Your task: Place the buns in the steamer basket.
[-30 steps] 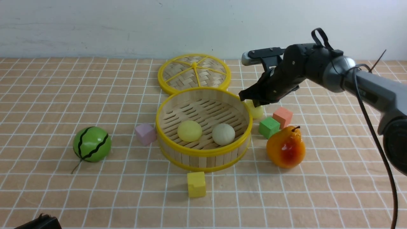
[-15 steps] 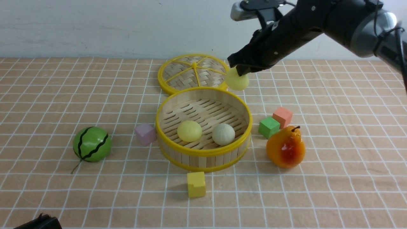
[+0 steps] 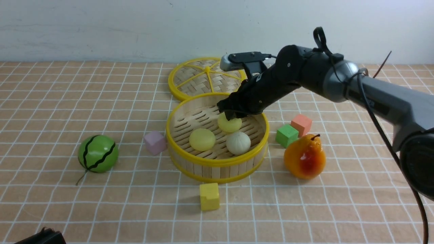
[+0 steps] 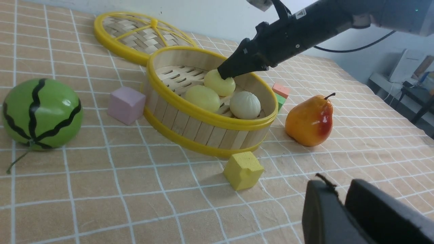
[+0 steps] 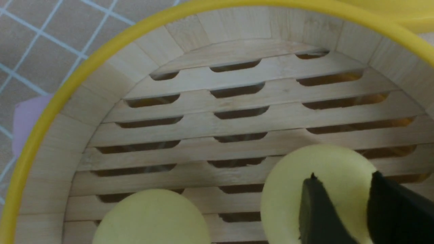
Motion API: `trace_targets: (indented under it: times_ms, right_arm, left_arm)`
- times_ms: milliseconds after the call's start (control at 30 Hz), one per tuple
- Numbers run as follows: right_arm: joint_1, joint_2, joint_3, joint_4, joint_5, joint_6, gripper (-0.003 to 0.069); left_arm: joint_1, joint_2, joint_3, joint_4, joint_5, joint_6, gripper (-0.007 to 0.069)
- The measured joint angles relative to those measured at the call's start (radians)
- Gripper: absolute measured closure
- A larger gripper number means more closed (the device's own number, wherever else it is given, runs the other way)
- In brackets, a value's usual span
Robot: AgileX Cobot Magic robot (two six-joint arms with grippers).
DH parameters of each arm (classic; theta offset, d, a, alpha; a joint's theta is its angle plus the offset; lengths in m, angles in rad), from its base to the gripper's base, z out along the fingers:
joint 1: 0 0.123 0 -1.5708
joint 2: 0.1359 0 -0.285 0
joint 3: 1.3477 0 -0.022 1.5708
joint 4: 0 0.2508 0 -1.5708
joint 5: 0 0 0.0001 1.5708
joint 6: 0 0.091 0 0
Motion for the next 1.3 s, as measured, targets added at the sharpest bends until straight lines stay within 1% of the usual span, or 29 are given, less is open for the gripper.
trace_targets:
  times_ms: [33,67,100,133,167,200,233,267,300,367,400,433,467,500,533,633,667,700,833,933,967,1033,1067,1100,1167,1233,1300]
  right_arm:
    - [0.000,-0.005,0.000,0.000,0.001,0.001,0.0340]
    - [0.000,-0.010,0.000,0.000,0.006,0.001,0.0319]
    - [0.000,-0.028,0.000,-0.001,0.029,0.007,0.0251]
    - [0.000,-0.065,0.000,-0.006,0.065,0.021,0.0216]
    - [0.000,-0.065,0.000,-0.006,0.071,0.021,0.0216]
    - [0.000,-0.121,0.000,-0.028,0.138,0.043,0.0211]
    - [0.000,-0.129,0.000,-0.032,0.138,0.047,0.0213]
    - [0.000,-0.202,0.001,-0.081,0.223,0.081,0.0249]
    - [0.000,-0.212,0.002,-0.089,0.245,0.087,0.0256]
    - [0.000,-0.337,0.026,-0.177,0.374,0.160,0.0382]
    - [0.000,-0.413,0.054,-0.219,0.420,0.193,0.0480]
    - [0.000,-0.458,0.079,-0.235,0.442,0.209,0.0538]
    - [0.000,-0.469,0.095,-0.238,0.451,0.217,0.0566]
    - [0.000,-0.559,0.164,-0.254,0.471,0.245,0.0638]
    - [0.000,-0.615,0.203,-0.259,0.472,0.258,0.0664]
    - [0.000,-0.793,0.388,-0.262,0.452,0.303,0.0676]
    - [0.000,-0.805,0.388,-0.262,0.451,0.303,0.0676]
    - [0.000,-0.915,0.502,-0.262,0.425,0.322,0.0675]
    - [0.000,-1.116,0.715,-0.257,0.403,0.348,0.0671]
    - [0.000,-1.278,0.834,-0.251,0.404,0.356,0.0668]
    - [0.000,-1.278,0.841,-0.251,0.404,0.356,0.0668]
    - [0.000,-1.450,0.929,-0.250,0.403,0.356,0.0669]
    - [0.001,-1.463,0.935,-0.250,0.403,0.356,0.0668]
    - [0.005,-1.566,0.981,-0.251,0.400,0.356,0.0666]
    - [0.008,-1.693,1.037,-0.245,0.404,0.356,0.0663]
    - [-0.007,-1.799,1.094,-0.244,0.402,0.356,0.0660]
    - [-0.026,-1.845,1.127,-0.254,0.394,0.356,0.0660]
  left_arm:
    - [0.000,0.000,0.000,0.000,0.000,0.000,0.0524]
    - [0.000,0.000,0.000,0.000,0.000,0.000,0.0524]
    - [0.000,0.000,0.000,0.000,0.000,0.000,0.0524]
    - [0.000,0.000,0.000,0.000,0.000,0.000,0.0524]
    - [0.000,0.000,0.000,0.000,0.000,0.000,0.0524]
    - [0.000,0.000,0.000,0.000,0.000,0.000,0.0524]
    - [0.000,0.000,0.000,0.000,0.000,0.000,0.0524]
    - [0.000,0.000,0.000,0.000,0.000,0.000,0.0524]
    - [0.000,0.000,0.000,0.000,0.000,0.000,0.0524]
    - [0.000,0.000,0.000,0.000,0.000,0.000,0.0524]
    - [0.000,0.000,0.000,0.000,0.000,0.000,0.0524]
    - [0.000,0.000,0.000,0.000,0.000,0.000,0.0524]
    - [0.000,0.000,0.000,0.000,0.000,0.000,0.0524]
    - [0.000,0.000,0.000,0.000,0.000,0.000,0.0524]
    - [0.000,0.000,0.000,0.000,0.000,0.000,0.0524]
    - [0.000,0.000,0.000,0.000,0.000,0.000,0.0524]
    - [0.000,0.000,0.000,0.000,0.000,0.000,0.0524]
    - [0.000,0.000,0.000,0.000,0.000,0.000,0.0524]
    - [0.000,0.000,0.000,0.000,0.000,0.000,0.0524]
    - [0.000,0.000,0.000,0.000,0.000,0.000,0.0524]
    - [0.000,0.000,0.000,0.000,0.000,0.000,0.0524]
    - [0.000,0.000,0.000,0.000,0.000,0.000,0.0524]
    - [0.000,0.000,0.000,0.000,0.000,0.000,0.0524]
    - [0.000,0.000,0.000,0.000,0.000,0.000,0.0524]
    - [0.000,0.000,0.000,0.000,0.000,0.000,0.0524]
    - [0.000,0.000,0.000,0.000,0.000,0.000,0.0522]
    - [0.000,0.000,0.000,0.000,0.000,0.000,0.0522]
